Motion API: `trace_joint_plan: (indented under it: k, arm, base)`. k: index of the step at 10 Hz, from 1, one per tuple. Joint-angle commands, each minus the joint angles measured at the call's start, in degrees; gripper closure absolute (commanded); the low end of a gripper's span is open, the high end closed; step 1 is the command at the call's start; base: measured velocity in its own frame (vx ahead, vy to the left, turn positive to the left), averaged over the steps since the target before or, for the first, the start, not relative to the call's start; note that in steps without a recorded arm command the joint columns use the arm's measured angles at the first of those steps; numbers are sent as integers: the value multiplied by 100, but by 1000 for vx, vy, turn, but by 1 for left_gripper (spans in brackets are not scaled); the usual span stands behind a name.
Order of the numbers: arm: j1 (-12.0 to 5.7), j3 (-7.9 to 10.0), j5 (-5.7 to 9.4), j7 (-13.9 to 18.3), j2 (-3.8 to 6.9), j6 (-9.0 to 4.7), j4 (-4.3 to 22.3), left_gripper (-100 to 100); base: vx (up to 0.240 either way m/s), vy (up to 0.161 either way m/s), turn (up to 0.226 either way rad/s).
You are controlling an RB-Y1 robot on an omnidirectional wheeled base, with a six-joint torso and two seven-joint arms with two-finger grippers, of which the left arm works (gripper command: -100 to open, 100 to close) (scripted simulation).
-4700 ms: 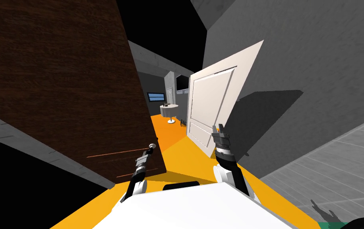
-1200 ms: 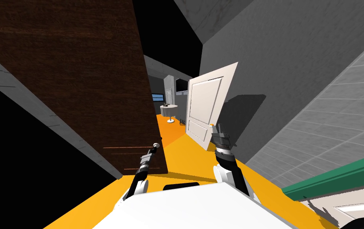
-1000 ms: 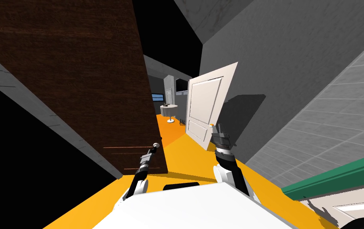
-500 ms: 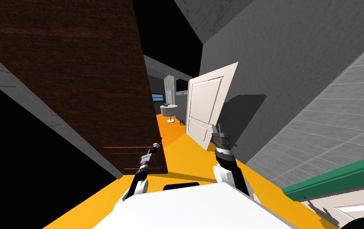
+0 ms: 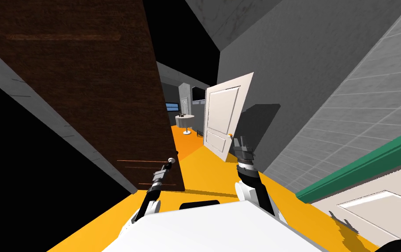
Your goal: Pull the door open
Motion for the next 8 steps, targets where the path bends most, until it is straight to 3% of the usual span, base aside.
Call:
trace_joint_plan:
  k: [1,8]
  arm:
    - [70,-199,-80,63,-88,21,-103,-100]
    - [129,-372,-158,213,-18,-5,-140,-100]
  base:
    - [-123,47,-66]
    - [-51,31,-28]
